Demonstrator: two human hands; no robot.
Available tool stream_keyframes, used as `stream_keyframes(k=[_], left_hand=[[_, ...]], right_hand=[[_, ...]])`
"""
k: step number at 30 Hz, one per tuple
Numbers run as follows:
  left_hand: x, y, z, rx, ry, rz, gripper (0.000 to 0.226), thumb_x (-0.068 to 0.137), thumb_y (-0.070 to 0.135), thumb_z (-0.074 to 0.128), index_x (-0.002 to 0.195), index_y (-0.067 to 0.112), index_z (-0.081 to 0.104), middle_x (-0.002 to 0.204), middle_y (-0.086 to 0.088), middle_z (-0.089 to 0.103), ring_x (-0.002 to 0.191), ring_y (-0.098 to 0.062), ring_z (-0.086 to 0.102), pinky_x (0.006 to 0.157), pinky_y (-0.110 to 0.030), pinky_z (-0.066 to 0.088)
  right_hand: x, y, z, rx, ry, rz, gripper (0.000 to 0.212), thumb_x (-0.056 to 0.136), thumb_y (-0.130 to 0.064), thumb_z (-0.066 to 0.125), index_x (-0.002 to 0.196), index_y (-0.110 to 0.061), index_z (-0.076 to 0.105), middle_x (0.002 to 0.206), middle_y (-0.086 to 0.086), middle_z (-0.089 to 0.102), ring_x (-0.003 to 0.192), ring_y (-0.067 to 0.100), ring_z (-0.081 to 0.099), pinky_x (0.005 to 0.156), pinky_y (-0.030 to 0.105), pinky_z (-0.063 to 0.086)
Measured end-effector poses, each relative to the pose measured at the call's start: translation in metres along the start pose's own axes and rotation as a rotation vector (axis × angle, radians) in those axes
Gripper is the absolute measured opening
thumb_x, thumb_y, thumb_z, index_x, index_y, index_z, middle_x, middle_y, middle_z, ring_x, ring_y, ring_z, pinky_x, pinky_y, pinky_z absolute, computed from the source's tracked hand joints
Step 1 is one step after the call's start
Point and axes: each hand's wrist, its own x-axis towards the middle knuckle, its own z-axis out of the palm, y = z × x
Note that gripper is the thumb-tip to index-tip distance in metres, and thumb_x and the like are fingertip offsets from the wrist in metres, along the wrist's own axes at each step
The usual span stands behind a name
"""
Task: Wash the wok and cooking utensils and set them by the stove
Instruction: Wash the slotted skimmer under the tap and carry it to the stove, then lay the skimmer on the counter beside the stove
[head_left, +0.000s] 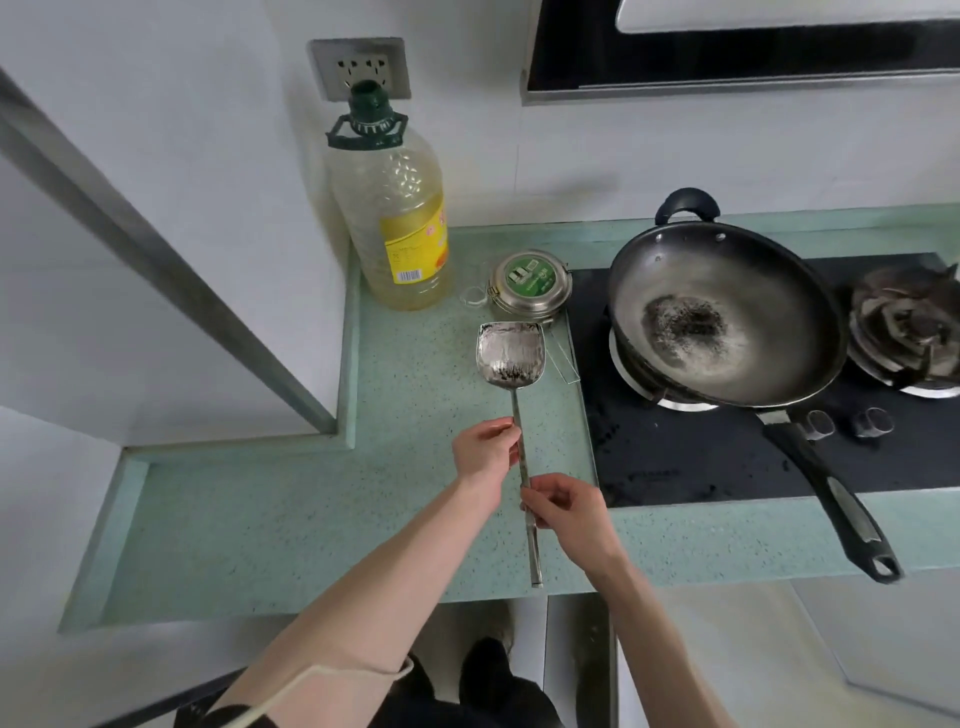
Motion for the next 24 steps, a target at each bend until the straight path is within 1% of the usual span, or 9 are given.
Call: stream_keyframes(k=[3,5,8,12,15,18,19,21,24], left_hand=[[0.018,-0.002,0.010,0.036,0.041,0.013,0.015,0.086,-0.002,0.075,0.099,0.006,0.077,0.093,-0.012,0.076,0.081,-0.023,0.071,0.074,-0.033,0.063],[0.028,-0.001,0.017,0.081,0.052,0.024,0.016,0.087,-0.003,0.074,0.100,0.006,0.076,0.092,-0.010,0.075,0.080,-0.022,0.071,0.075,-0.033,0.063],[0.043,0.001,0.027,0.127,0.057,0.027,0.017,0.086,-0.004,0.074,0.101,0.005,0.077,0.090,-0.009,0.075,0.077,-0.022,0.071,0.072,-0.031,0.063],[0.056,-0.003,0.033,0.159,0.074,0.010,0.018,0.087,-0.003,0.074,0.102,0.006,0.077,0.092,-0.008,0.075,0.080,-0.021,0.070,0.074,-0.031,0.062],[0.061,-0.008,0.035,0.182,0.086,0.010,0.019,0.087,-0.004,0.073,0.102,0.007,0.076,0.093,-0.008,0.075,0.078,-0.019,0.069,0.073,-0.030,0.062],[0.067,-0.013,0.035,0.197,0.106,0.012,0.022,0.085,-0.006,0.073,0.102,0.007,0.076,0.097,-0.010,0.076,0.080,-0.020,0.071,0.078,-0.034,0.063],[0.068,-0.014,0.035,0.200,0.104,0.012,0.023,0.085,-0.008,0.073,0.102,0.007,0.076,0.098,-0.010,0.076,0.081,-0.020,0.071,0.080,-0.036,0.063],[0.070,-0.017,0.036,0.210,0.094,0.009,0.026,0.085,-0.010,0.071,0.105,0.006,0.075,0.099,-0.009,0.075,0.083,-0.019,0.071,0.082,-0.037,0.063],[0.074,-0.022,0.037,0.257,0.085,0.019,0.031,0.086,-0.012,0.068,0.108,0.008,0.074,0.105,-0.008,0.074,0.093,-0.021,0.072,0.089,-0.039,0.061]], right_hand=[[0.020,0.005,-0.006,-0.003,-0.017,0.026,0.005,0.094,-0.010,0.074,0.098,-0.008,0.076,0.080,0.006,0.077,0.069,0.011,0.068,0.073,0.026,0.061],[0.033,0.007,-0.011,-0.001,-0.015,0.039,0.006,0.094,-0.012,0.074,0.098,-0.009,0.077,0.083,0.008,0.077,0.072,0.013,0.069,0.076,0.029,0.062],[0.048,0.009,-0.014,-0.034,-0.014,0.033,0.005,0.094,-0.012,0.074,0.098,-0.009,0.076,0.083,0.006,0.078,0.071,0.013,0.070,0.073,0.025,0.060],[0.062,0.015,-0.011,-0.111,-0.007,0.035,0.004,0.093,-0.015,0.075,0.097,-0.014,0.075,0.080,-0.001,0.078,0.070,0.007,0.071,0.068,0.020,0.056],[0.065,0.023,-0.007,-0.174,0.011,0.034,0.005,0.093,-0.021,0.076,0.096,-0.018,0.075,0.080,-0.005,0.078,0.073,0.006,0.073,0.069,0.021,0.057],[0.065,0.026,-0.006,-0.274,0.043,0.015,0.005,0.093,-0.021,0.075,0.097,-0.019,0.075,0.080,-0.007,0.076,0.074,0.007,0.071,0.066,0.014,0.054],[0.066,0.027,-0.005,-0.323,0.053,0.006,0.006,0.093,-0.022,0.074,0.098,-0.019,0.075,0.082,-0.008,0.076,0.076,0.007,0.071,0.065,0.015,0.054],[0.067,0.030,-0.003,-0.417,0.075,-0.019,0.011,0.094,-0.022,0.072,0.104,-0.018,0.075,0.088,-0.006,0.077,0.079,0.009,0.072,0.071,0.021,0.058],[0.069,0.034,0.000,-0.521,0.100,-0.065,0.014,0.095,-0.018,0.070,0.107,-0.012,0.075,0.095,0.000,0.077,0.080,0.013,0.071,0.076,0.028,0.060]])
